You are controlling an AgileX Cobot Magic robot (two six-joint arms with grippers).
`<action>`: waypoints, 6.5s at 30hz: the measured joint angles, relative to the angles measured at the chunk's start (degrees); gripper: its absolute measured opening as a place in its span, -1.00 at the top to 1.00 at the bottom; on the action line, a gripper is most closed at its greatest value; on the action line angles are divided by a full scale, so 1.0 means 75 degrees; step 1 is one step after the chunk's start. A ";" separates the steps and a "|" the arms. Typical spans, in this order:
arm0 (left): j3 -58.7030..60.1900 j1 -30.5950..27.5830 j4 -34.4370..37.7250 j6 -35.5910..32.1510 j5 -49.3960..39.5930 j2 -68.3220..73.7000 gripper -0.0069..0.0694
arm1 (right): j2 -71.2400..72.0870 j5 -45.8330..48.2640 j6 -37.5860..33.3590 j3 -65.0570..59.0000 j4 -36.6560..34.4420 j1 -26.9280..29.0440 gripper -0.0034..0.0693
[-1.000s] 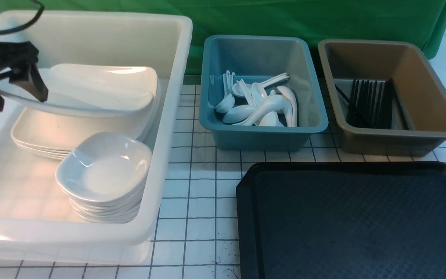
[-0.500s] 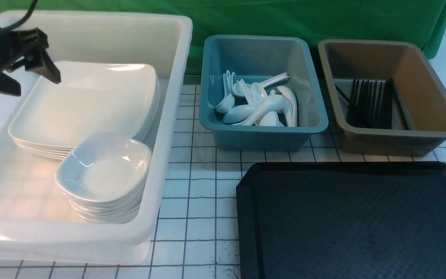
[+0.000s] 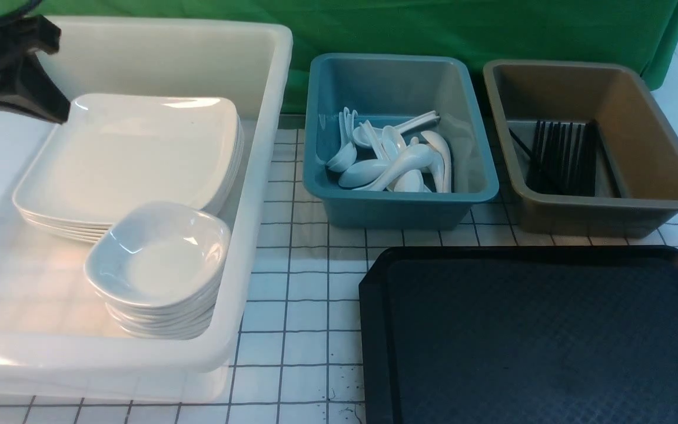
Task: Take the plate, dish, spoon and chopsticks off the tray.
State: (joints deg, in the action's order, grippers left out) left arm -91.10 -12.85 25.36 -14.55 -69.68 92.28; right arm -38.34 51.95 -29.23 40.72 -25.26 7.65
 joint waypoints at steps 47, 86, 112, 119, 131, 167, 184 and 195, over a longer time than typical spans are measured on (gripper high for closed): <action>0.0000 0.0000 0.0361 -0.0330 -0.0035 -0.0325 0.82 | 0.4020 -0.4623 -0.0601 -0.2008 -0.0548 0.0000 0.66; 0.2492 0.0244 0.0564 -0.0844 -0.0048 -0.3395 0.81 | 0.4997 -0.5404 -0.0500 -0.5314 0.2682 -0.0903 0.44; 0.2747 0.0277 0.0785 -0.0987 -0.0041 -0.3491 0.81 | 0.4997 -0.5494 0.2658 -0.5325 0.2682 -0.0918 0.36; 0.2747 0.0277 0.0887 -0.0468 -0.0041 -0.3509 0.81 | 0.4997 -0.5555 0.2664 -0.5334 0.2904 -0.1681 0.33; 0.3694 0.1474 0.0238 0.0222 0.0016 -0.4825 0.81 | 0.4997 -0.5555 0.2664 -0.5334 0.2955 -0.2045 0.26; 0.9311 0.2504 -0.0942 -0.0470 0.6589 -1.1545 0.81 | 0.4997 -0.5555 0.2664 -0.5334 0.2970 -0.2045 0.25; 1.2192 0.2001 -0.3382 0.2118 0.7721 -1.2307 0.81 | 0.4997 -0.5555 0.2664 -0.5334 0.2977 -0.2045 0.24; 1.2192 0.1995 -0.3382 0.2143 0.7660 -1.2307 0.81 | 0.4997 -0.5555 0.2664 -0.5334 0.2977 -0.2045 0.24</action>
State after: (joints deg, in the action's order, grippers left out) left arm 0.34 2.11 0.00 1.52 -12.23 -0.02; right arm -0.87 10.29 -9.25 0.71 -2.93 -7.69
